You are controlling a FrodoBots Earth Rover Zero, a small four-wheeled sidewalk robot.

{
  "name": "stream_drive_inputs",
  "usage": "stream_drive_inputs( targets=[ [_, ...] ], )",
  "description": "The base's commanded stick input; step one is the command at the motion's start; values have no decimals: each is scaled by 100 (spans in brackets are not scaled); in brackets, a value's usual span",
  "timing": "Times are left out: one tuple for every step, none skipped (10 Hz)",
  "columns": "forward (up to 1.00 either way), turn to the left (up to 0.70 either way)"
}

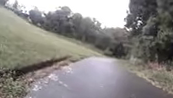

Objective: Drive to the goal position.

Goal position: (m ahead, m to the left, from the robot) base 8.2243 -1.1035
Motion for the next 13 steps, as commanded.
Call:
stream_drive_inputs(
  targets=[
    [70, -12],
    [70, -10],
    [70, -9],
    [70, -8],
    [70, -5],
    [70, -1],
    [70, 0],
    [70, 0],
    [70, 0],
    [70, 0],
    [70, 0],
    [70, 0],
    [70, 0]
  ],
)
